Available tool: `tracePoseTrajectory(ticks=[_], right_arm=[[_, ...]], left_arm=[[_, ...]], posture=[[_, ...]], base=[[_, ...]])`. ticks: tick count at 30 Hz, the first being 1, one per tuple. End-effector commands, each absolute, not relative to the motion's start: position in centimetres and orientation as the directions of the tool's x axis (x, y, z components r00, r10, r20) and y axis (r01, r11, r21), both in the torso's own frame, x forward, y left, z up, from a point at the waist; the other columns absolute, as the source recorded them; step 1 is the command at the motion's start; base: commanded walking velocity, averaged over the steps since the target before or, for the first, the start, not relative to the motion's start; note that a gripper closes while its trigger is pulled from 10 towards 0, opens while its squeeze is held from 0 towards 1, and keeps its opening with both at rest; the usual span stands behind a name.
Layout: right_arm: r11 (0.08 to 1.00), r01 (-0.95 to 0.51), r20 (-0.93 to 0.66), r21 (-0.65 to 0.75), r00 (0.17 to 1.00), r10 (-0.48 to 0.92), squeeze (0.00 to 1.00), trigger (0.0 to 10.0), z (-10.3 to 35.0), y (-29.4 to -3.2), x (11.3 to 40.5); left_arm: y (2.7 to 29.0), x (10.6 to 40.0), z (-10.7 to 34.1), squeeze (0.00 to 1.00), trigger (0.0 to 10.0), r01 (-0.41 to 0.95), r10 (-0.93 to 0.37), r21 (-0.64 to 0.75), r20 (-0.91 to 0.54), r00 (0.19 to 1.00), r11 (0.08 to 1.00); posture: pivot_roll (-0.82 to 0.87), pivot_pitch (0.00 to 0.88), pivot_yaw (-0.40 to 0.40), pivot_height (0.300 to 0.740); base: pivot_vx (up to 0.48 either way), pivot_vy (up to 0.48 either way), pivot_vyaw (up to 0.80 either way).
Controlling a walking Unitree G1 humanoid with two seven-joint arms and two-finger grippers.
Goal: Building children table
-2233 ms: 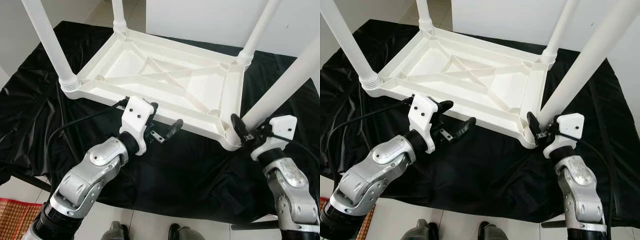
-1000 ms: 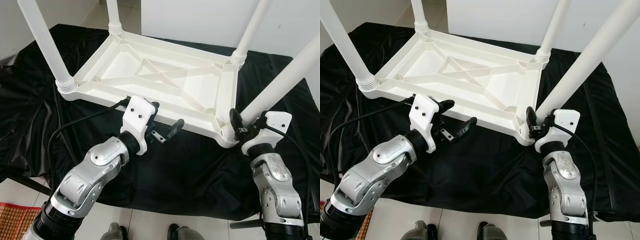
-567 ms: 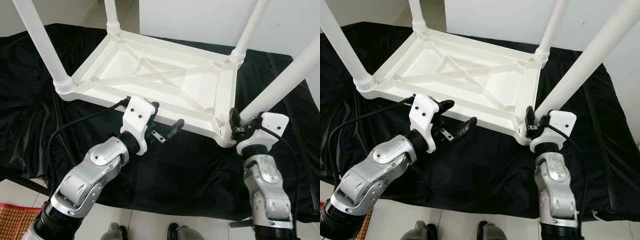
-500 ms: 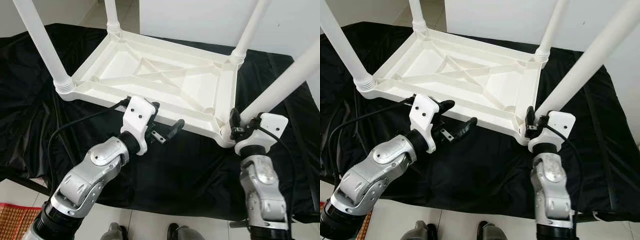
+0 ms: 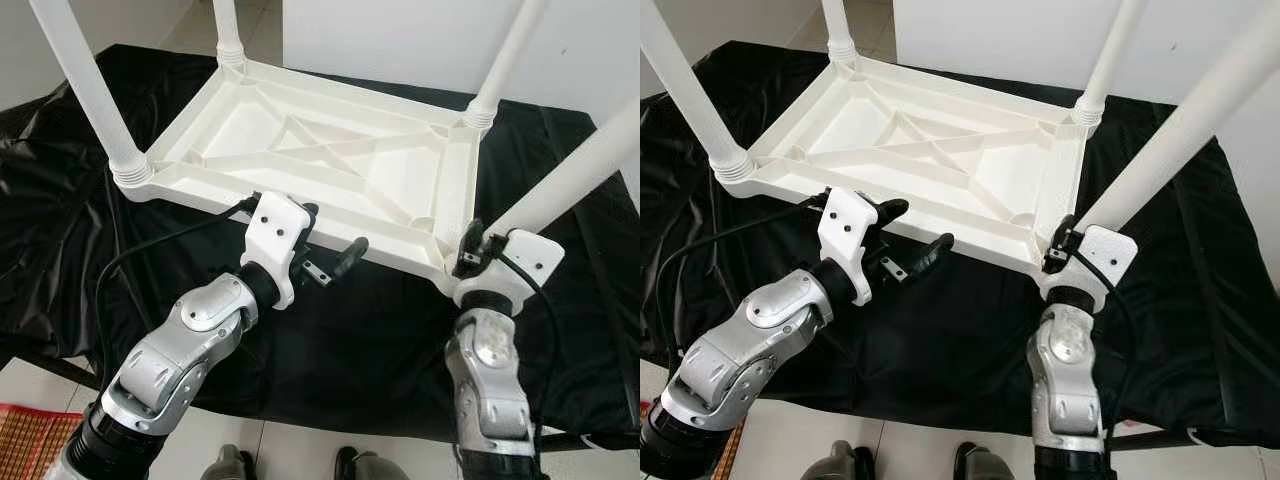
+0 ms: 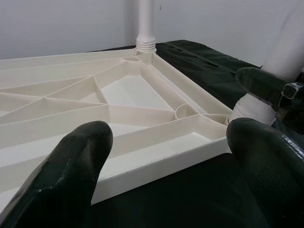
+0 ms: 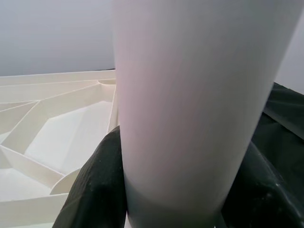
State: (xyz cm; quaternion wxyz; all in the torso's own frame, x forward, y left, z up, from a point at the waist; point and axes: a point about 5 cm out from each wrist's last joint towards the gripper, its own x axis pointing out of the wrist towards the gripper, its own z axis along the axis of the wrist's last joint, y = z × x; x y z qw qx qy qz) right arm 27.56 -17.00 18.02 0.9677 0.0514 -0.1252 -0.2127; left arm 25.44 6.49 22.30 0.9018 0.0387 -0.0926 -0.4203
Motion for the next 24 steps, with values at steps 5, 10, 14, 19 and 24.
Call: tracePoseTrajectory(ticks=[5,10,14,19,24], right_arm=[[0.834,0.538,0.033,0.126,0.838,-0.545,0.00,10.0,14.4,-18.0,27.6],[0.822,0.553,0.031,0.135,0.827,-0.561,0.00,10.0,14.6,-17.7,28.0],[0.844,0.511,0.063,0.163,0.848,-0.526,0.00,10.0,15.6,-17.3,28.6],[0.859,0.482,0.103,0.172,0.858,-0.502,0.00,10.0,16.6,-17.1,28.8],[0.909,0.383,0.278,0.162,0.866,-0.415,0.00,10.0,21.5,-16.2,28.7]], left_arm=[[5.9,24.9,22.1,0.00,10.0,0.812,-0.830,0.171,0.115,0.546,0.558],[5.8,24.9,22.1,0.00,10.0,0.813,-0.831,0.172,0.120,0.543,0.556],[5.7,24.9,22.1,0.00,10.0,0.814,-0.832,0.173,0.121,0.542,0.555],[5.7,24.9,22.1,0.00,10.0,0.814,-0.832,0.173,0.121,0.542,0.555],[5.7,25.0,22.0,0.00,10.0,0.813,-0.831,0.170,0.123,0.543,0.556]], posture=[[0.03,0.176,-0.002,0.740],[0.03,0.167,-0.005,0.740],[0.03,0.167,-0.005,0.740],[0.03,0.167,-0.005,0.740],[0.02,0.165,-0.010,0.740]], base=[[0.000,0.000,0.00],[0.000,0.000,0.00],[0.000,0.000,0.00],[0.000,0.000,0.00],[0.000,0.000,0.00]])
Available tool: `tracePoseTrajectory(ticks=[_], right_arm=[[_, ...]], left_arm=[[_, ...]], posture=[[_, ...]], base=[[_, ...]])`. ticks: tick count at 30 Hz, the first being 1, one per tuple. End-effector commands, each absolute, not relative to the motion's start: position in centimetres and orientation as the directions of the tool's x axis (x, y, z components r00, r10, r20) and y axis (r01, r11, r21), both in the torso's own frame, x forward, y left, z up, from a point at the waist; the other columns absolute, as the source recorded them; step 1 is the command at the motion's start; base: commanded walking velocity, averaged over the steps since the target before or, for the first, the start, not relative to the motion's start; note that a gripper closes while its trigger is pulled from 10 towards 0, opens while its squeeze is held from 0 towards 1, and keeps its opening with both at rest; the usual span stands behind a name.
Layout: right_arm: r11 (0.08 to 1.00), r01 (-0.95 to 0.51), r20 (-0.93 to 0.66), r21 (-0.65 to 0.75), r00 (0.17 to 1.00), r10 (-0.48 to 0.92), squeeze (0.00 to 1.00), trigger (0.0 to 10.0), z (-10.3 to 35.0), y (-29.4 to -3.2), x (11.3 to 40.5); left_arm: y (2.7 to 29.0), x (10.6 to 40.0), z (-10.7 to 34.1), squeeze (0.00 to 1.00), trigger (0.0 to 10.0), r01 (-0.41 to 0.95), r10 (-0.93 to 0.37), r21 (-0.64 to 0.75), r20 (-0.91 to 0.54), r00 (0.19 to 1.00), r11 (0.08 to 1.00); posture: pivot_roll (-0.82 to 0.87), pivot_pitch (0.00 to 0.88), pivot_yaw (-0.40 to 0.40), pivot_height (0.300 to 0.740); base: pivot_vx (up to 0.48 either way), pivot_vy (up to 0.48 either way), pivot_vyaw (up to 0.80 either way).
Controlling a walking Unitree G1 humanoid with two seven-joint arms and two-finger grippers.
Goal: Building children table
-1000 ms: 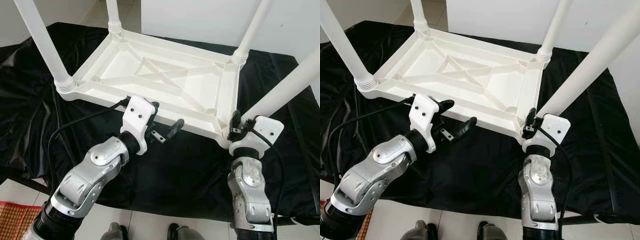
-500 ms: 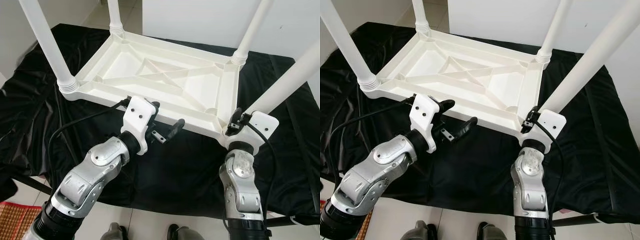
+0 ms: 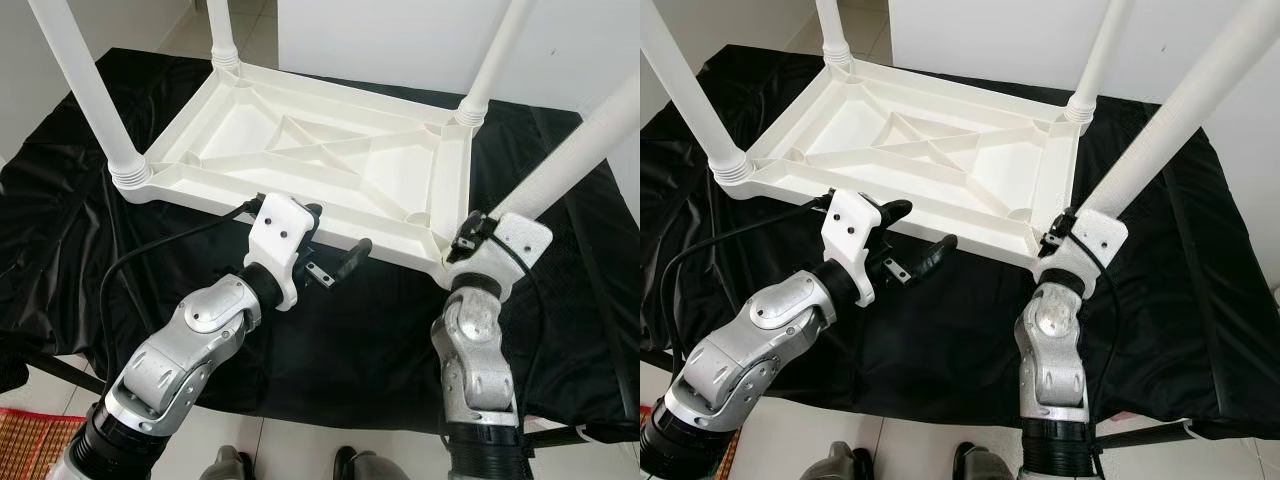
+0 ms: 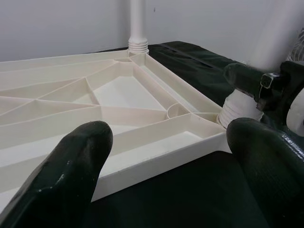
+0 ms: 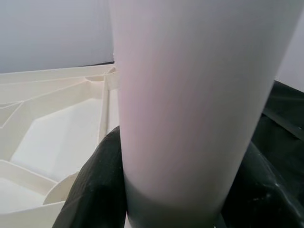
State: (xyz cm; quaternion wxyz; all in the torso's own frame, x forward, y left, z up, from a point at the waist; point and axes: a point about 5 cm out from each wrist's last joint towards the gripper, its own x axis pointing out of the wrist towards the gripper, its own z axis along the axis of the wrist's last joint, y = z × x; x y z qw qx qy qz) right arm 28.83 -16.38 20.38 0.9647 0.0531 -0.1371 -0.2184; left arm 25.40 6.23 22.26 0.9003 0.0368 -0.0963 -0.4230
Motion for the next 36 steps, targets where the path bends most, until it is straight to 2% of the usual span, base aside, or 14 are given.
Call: tracePoseTrajectory(ticks=[1,6,17,21,22,23,27,28,29,30,36], right_arm=[[0.909,0.383,0.278,0.162,0.866,-0.415,0.00,10.0,21.5,-16.2,28.7],[0.915,0.367,0.330,0.169,0.853,-0.404,0.00,10.0,23.2,-16.0,28.6],[0.931,0.329,0.341,0.158,0.867,-0.364,0.00,10.0,23.6,-16.1,28.8],[0.977,0.201,0.304,0.073,0.928,-0.213,0.00,10.0,23.6,-17.1,29.6],[0.990,0.143,0.303,0.004,0.943,-0.137,0.00,10.0,23.8,-17.2,29.8],[0.990,0.143,0.303,0.004,0.943,-0.137,0.00,10.0,23.8,-17.2,29.8],[0.988,-0.086,0.256,-0.130,0.960,0.117,0.00,10.0,23.6,-16.9,30.0],[0.988,-0.086,0.256,-0.130,0.960,0.117,0.00,10.0,23.6,-16.9,30.0],[0.979,-0.142,0.244,-0.148,0.954,0.175,0.00,10.0,23.5,-16.9,30.0],[0.971,-0.188,0.238,-0.148,0.946,0.220,0.00,10.0,23.4,-17.0,29.9],[0.929,-0.356,0.212,-0.103,0.905,0.370,0.00,10.0,23.1,-17.8,29.5]], left_arm=[[5.7,25.0,22.0,0.00,10.0,0.813,-0.831,0.170,0.123,0.543,0.556],[5.5,25.0,22.0,0.00,10.0,0.813,-0.830,0.167,0.128,0.544,0.558],[5.6,25.1,22.0,0.00,10.0,0.808,-0.825,0.165,0.131,0.550,0.565],[5.8,25.8,22.8,0.00,10.0,0.811,-0.828,0.171,0.152,0.539,0.560],[5.8,26.0,23.0,0.00,10.0,0.816,-0.831,0.166,0.157,0.533,0.554],[5.8,26.0,23.0,0.00,10.0,0.816,-0.831,0.166,0.157,0.533,0.554],[5.4,26.3,23.0,0.00,10.0,0.856,-0.866,0.143,0.146,0.479,0.497],[5.4,26.3,23.0,0.00,10.0,0.856,-0.866,0.143,0.146,0.479,0.497],[5.3,26.3,23.1,0.29,10.0,0.867,-0.877,0.147,0.147,0.457,0.476],[5.2,26.3,23.3,1.00,10.0,0.881,-0.885,0.119,0.152,0.439,0.458],[4.8,26.3,24.5,1.00,10.0,0.923,-0.915,0.077,0.186,0.358,0.377]], posture=[[0.02,0.165,-0.010,0.740],[0.01,0.168,-0.013,0.740],[0.02,0.182,-0.020,0.740],[0.03,0.182,-0.024,0.740],[0.03,0.181,-0.025,0.740],[0.03,0.181,-0.025,0.740],[0.03,0.178,-0.035,0.740],[0.03,0.178,-0.035,0.740],[0.03,0.177,-0.038,0.740],[0.03,0.177,-0.038,0.740],[0.04,0.174,-0.043,0.740]], base=[[0.000,0.000,0.00],[0.000,0.000,0.00],[0.000,0.000,0.00],[0.000,0.000,0.00],[0.000,0.000,0.00],[0.000,0.000,0.00],[0.000,0.000,0.00],[0.000,0.000,0.00],[0.000,0.000,0.00],[0.000,0.000,0.00],[0.000,0.000,0.00]])
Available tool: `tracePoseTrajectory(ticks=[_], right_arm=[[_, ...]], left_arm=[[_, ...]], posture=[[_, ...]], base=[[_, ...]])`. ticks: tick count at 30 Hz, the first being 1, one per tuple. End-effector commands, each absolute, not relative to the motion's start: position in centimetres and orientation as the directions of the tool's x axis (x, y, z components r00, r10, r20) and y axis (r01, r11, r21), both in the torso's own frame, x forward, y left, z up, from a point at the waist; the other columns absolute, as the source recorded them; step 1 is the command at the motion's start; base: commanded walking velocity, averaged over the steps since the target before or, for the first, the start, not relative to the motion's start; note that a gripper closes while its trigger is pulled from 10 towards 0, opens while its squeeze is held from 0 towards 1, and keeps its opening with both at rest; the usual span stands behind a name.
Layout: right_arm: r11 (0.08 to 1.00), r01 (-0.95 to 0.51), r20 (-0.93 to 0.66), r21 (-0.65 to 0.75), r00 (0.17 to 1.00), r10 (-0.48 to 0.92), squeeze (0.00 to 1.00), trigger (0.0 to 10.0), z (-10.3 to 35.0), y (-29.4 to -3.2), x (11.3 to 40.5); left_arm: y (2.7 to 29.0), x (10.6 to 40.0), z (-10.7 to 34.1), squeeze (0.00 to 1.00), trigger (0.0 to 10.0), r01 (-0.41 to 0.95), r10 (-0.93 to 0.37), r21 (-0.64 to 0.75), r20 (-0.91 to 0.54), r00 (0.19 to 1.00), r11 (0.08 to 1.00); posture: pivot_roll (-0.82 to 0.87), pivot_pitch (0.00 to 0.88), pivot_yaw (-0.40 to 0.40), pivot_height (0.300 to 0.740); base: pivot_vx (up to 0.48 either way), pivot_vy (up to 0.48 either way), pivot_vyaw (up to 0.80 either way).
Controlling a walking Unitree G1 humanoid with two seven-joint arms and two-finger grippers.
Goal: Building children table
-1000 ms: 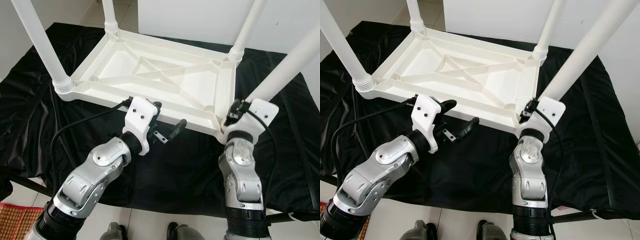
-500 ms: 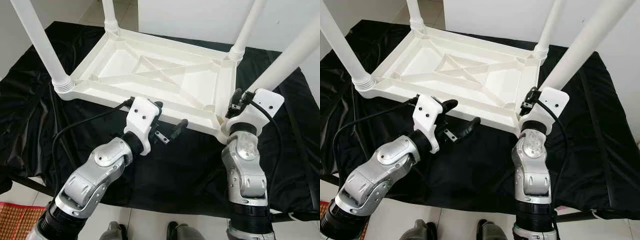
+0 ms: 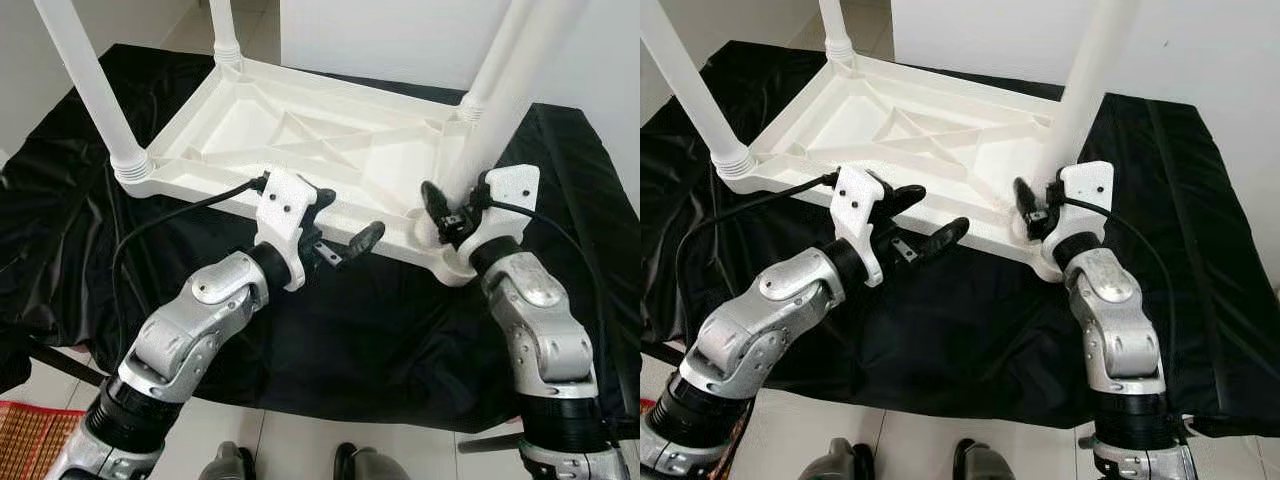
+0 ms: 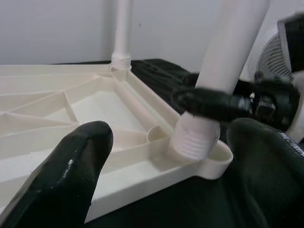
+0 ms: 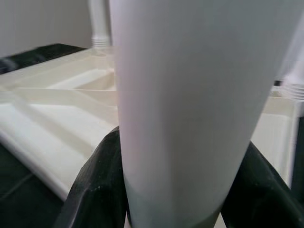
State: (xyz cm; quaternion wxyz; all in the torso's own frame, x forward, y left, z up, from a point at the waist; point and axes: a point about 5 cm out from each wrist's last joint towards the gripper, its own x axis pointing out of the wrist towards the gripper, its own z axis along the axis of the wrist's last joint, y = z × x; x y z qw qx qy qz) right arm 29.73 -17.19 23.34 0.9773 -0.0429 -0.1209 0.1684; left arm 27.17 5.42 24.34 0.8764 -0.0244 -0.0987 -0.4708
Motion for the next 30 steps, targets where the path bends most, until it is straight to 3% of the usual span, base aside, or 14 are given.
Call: tracePoseTrajectory(ticks=[1,2,3,5,6,11,17,21,24,27,30], right_arm=[[0.929,-0.356,0.212,-0.103,0.905,0.370,0.00,10.0,23.1,-17.8,29.5],[0.913,-0.396,0.202,-0.097,0.891,0.407,0.00,10.0,23.1,-17.9,29.4],[0.883,-0.462,0.185,-0.087,0.863,0.470,0.00,10.0,23.1,-17.9,29.2],[0.859,-0.506,0.175,-0.080,0.841,0.512,0.00,10.0,23.1,-17.9,29.0],[0.825,-0.558,0.146,-0.086,0.812,0.565,0.00,10.0,22.9,-17.9,28.8],[0.727,-0.681,0.056,-0.092,0.725,0.686,0.00,10.0,22.1,-17.8,28.2],[0.610,-0.786,-0.024,-0.097,0.615,0.788,0.00,10.0,21.2,-17.5,27.4],[0.441,-0.895,-0.123,-0.066,0.446,0.886,0.00,10.0,20.1,-17.2,25.9],[0.419,-0.906,-0.135,-0.060,0.423,0.896,0.00,10.0,20.0,-17.3,25.7],[0.359,-0.933,-0.166,-0.037,0.360,0.918,0.00,10.0,19.5,-17.5,25.2],[0.359,-0.933,-0.169,-0.030,0.359,0.918,0.00,10.0,19.3,-17.7,25.3]], left_arm=[[4.8,26.3,24.5,1.00,10.0,0.923,-0.915,0.077,0.186,0.358,0.377],[4.7,26.3,24.8,1.00,10.0,0.928,-0.918,0.080,0.194,0.345,0.365],[4.3,26.3,25.4,0.31,10.0,0.939,-0.930,0.092,0.203,0.307,0.330],[4.1,26.2,25.8,0.31,10.0,0.947,-0.937,0.101,0.209,0.279,0.304],[3.7,26.1,26.2,0.00,10.0,0.957,-0.948,0.110,0.210,0.241,0.268],[2.8,25.6,26.9,0.00,10.0,0.971,-0.968,0.155,0.199,0.152,0.184],[2.2,25.6,27.3,0.00,10.0,0.973,-0.972,0.163,0.197,0.129,0.162],[1.9,24.9,27.5,0.00,10.0,0.986,-0.981,0.152,0.186,0.044,0.073],[1.9,24.7,27.5,0.00,10.0,0.987,-0.983,0.152,0.181,0.026,0.054],[2.1,23.8,27.3,0.00,10.0,0.990,-0.986,0.124,0.143,-0.081,-0.064],[2.4,23.2,27.1,0.00,10.0,0.984,-0.982,0.115,0.116,-0.149,-0.136]], posture=[[0.04,0.174,-0.043,0.740],[0.04,0.174,-0.043,0.740],[0.05,0.168,-0.055,0.740],[0.05,0.168,-0.055,0.740],[0.05,0.166,-0.062,0.740],[0.05,0.158,-0.068,0.740],[0.05,0.158,-0.068,0.740],[0.04,0.147,-0.067,0.740],[0.04,0.147,-0.067,0.740],[0.05,0.141,-0.069,0.740],[0.05,0.141,-0.069,0.740]], base=[[0.000,0.000,0.00],[0.000,0.000,0.00],[0.000,0.000,0.00],[0.000,0.000,0.00],[0.000,0.000,0.00],[0.000,0.000,0.00],[0.000,0.000,0.00],[0.000,0.000,0.00],[0.000,0.000,0.00],[0.000,0.000,0.00],[0.000,0.000,0.00]])
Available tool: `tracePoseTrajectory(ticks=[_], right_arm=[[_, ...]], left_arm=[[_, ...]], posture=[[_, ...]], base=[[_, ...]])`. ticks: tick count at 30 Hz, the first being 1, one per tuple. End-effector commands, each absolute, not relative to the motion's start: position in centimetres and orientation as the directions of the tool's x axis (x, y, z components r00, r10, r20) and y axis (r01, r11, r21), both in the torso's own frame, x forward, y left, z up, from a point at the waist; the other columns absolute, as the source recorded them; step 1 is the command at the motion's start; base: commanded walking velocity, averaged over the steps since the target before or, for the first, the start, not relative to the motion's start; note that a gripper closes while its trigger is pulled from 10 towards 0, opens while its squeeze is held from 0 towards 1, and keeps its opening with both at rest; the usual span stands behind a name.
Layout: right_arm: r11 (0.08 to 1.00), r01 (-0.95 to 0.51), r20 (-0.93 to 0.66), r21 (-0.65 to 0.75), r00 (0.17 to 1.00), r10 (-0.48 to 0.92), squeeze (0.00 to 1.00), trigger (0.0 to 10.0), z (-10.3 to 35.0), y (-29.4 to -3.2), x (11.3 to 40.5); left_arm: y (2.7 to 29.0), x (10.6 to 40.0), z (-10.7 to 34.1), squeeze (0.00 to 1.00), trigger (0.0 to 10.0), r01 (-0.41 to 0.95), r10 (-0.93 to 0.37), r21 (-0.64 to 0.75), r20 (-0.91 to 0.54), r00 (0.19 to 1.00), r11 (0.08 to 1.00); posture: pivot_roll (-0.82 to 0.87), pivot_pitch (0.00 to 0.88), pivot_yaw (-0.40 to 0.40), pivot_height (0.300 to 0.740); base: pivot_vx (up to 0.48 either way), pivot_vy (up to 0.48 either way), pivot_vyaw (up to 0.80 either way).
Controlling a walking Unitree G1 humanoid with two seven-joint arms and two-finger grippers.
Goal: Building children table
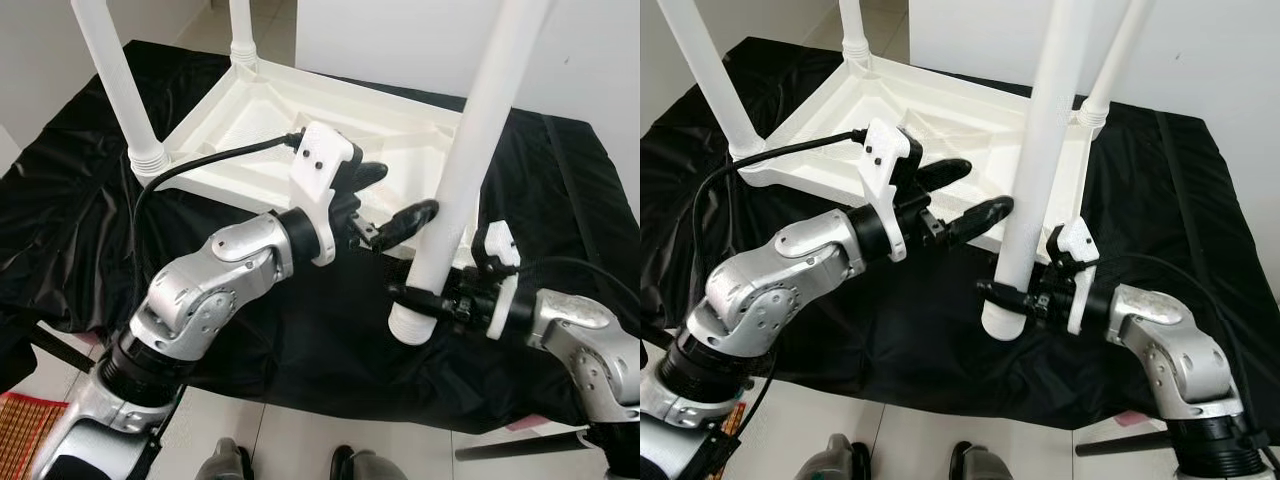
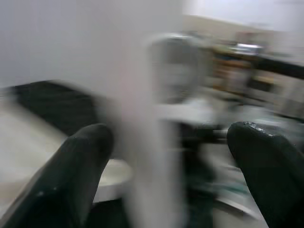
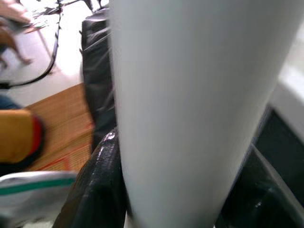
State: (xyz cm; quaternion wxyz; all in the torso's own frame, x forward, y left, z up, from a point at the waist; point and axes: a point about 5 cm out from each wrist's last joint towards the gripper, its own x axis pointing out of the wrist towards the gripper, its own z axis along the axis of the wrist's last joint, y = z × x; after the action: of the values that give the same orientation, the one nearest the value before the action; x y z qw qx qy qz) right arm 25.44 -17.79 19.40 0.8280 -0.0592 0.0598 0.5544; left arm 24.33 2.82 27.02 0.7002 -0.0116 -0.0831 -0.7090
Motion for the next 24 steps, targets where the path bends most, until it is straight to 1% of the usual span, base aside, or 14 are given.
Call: tracePoseTrajectory(ticks=[1,2,4,5,7,9,13,15,16,18,19,21,22,24], right_arm=[[0.364,-0.931,-0.166,-0.028,0.364,0.917,0.00,10.0,19.3,-17.7,25.4],[0.364,-0.931,-0.166,-0.028,0.364,0.917,0.00,10.0,19.3,-17.7,25.4],[0.366,-0.930,-0.165,-0.027,0.365,0.916,0.00,10.0,19.3,-17.9,25.5],[0.366,-0.930,-0.165,-0.027,0.365,0.916,0.00,10.0,19.3,-17.9,25.5],[0.358,-0.933,-0.170,-0.029,0.358,0.918,0.00,10.0,19.2,-18.0,25.6],[0.332,-0.943,-0.171,-0.031,0.333,0.927,0.00,10.0,19.2,-17.8,25.5],[0.310,-0.950,-0.173,-0.034,0.311,0.935,0.00,10.0,19.3,-17.6,25.5],[0.289,-0.956,-0.171,-0.040,0.292,0.941,0.00,10.0,19.4,-17.3,25.5],[0.280,-0.959,-0.169,-0.044,0.283,0.944,0.00,10.0,19.5,-17.2,25.4],[0.276,-0.960,-0.168,-0.045,0.279,0.945,0.00,10.0,19.5,-17.1,25.5],[0.276,-0.960,-0.168,-0.045,0.279,0.945,0.00,10.0,19.5,-17.1,25.5],[0.284,-0.958,-0.162,-0.047,0.288,0.944,0.00,10.0,19.5,-17.2,25.5],[0.284,-0.958,-0.162,-0.047,0.288,0.944,0.00,10.0,19.5,-17.2,25.5],[0.303,-0.952,-0.155,-0.050,0.307,0.939,0.00,10.0,19.4,-17.4,25.5]], left_arm=[[2.6,23.0,27.0,0.00,10.0,0.981,-0.980,0.116,0.106,-0.170,-0.157],[2.6,23.0,27.0,0.00,10.0,0.981,-0.980,0.116,0.106,-0.170,-0.157],[3.0,22.6,26.8,0.00,10.0,0.975,-0.973,0.083,0.088,-0.212,-0.205],[3.0,22.6,26.8,0.00,10.0,0.975,-0.973,0.083,0.088,-0.212,-0.205],[3.2,22.2,26.5,0.00,10.0,0.966,-0.966,0.081,0.062,-0.249,-0.244],[2.8,22.2,26.2,0.00,10.0,0.966,-0.967,0.080,0.051,-0.250,-0.246],[2.7,22.4,26.0,0.00,10.0,0.965,-0.967,0.088,0.039,-0.251,-0.246],[2.5,23.0,25.8,0.00,10.0,0.969,-0.972,0.094,0.032,-0.233,-0.230],[2.4,23.4,25.7,0.00,10.0,0.974,-0.978,0.098,0.027,-0.208,-0.204],[2.3,23.8,25.6,0.00,10.0,0.978,-0.982,0.093,0.021,-0.188,-0.185],[2.3,23.8,25.6,0.00,10.0,0.978,-0.982,0.093,0.021,-0.188,-0.185],[2.6,24.5,25.1,0.00,10.0,0.986,-0.990,0.093,0.004,-0.139,-0.138],[2.6,24.5,25.1,0.00,10.0,0.986,-0.990,0.093,0.004,-0.139,-0.138],[3.3,25.2,24.6,0.00,10.0,0.992,-0.995,0.083,-0.015,-0.096,-0.097]], posture=[[0.05,0.141,-0.069,0.740],[0.05,0.141,-0.069,0.740],[0.04,0.136,-0.068,0.740],[0.04,0.136,-0.068,0.740],[0.04,0.125,-0.067,0.740],[0.04,0.125,-0.067,0.740],[0.04,0.125,-0.067,0.740],[0.04,0.125,-0.067,0.740],[0.04,0.125,-0.067,0.740],[0.04,0.117,-0.067,0.740],[0.04,0.117,-0.067,0.740],[0.04,0.117,-0.067,0.740],[0.04,0.117,-0.067,0.740],[0.03,0.121,-0.062,0.740]], base=[[0.000,0.000,0.00],[0.000,0.000,0.00],[0.000,0.000,0.00],[0.000,0.000,0.00],[0.000,0.000,0.00],[0.000,0.000,0.00],[0.000,0.000,0.00],[0.000,0.000,0.00],[0.000,0.000,0.00],[0.000,0.000,0.00],[0.000,0.000,0.00],[0.000,0.000,0.00],[0.000,0.000,0.00],[0.000,0.000,0.00]])
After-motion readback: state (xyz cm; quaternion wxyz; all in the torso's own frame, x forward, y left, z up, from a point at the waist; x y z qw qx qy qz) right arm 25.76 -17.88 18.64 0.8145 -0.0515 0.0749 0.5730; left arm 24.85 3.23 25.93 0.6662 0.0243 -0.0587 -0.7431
